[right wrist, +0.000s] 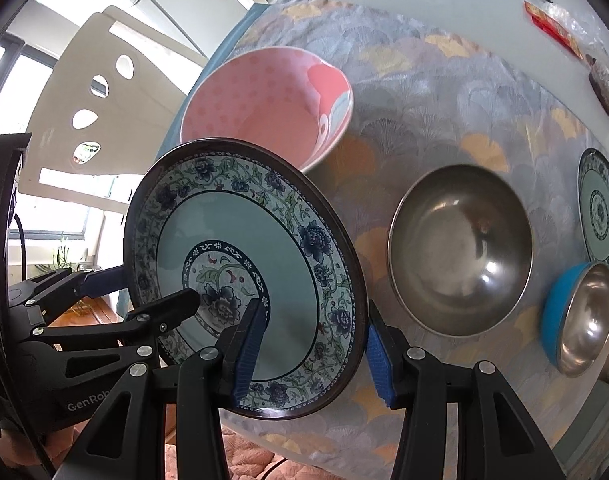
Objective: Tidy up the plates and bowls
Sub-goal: 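Lower the held floral plate onto the tablecloth beside the pink bowl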
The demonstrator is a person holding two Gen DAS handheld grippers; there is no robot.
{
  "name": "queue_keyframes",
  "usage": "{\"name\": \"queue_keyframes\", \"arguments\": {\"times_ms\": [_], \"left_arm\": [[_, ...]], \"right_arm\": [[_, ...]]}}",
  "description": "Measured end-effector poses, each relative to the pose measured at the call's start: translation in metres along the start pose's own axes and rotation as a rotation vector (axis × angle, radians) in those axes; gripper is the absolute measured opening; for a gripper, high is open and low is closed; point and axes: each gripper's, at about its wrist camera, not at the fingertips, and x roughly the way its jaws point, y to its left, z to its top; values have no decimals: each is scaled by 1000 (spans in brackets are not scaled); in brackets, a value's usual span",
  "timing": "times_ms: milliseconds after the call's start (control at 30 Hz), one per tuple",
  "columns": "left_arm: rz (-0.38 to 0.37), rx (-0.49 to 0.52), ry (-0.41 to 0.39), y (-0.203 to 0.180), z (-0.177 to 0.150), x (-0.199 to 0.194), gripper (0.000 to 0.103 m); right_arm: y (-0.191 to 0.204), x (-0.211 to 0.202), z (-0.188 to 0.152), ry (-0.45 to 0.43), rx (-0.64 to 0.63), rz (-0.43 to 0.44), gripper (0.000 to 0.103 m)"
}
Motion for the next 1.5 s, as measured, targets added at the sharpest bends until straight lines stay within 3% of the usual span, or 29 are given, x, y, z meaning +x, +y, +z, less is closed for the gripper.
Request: {"name": "queue_keyframes", "arguments": {"times_ms": [767,1500], "left_arm": [[-14,-45,83,-1,5,42,62],[-22,-46,87,-9,6,49,62]], "right_arm": [[4,52,-13,112,25,37,48],[-13,77,-14,160,75,85,49]]}}
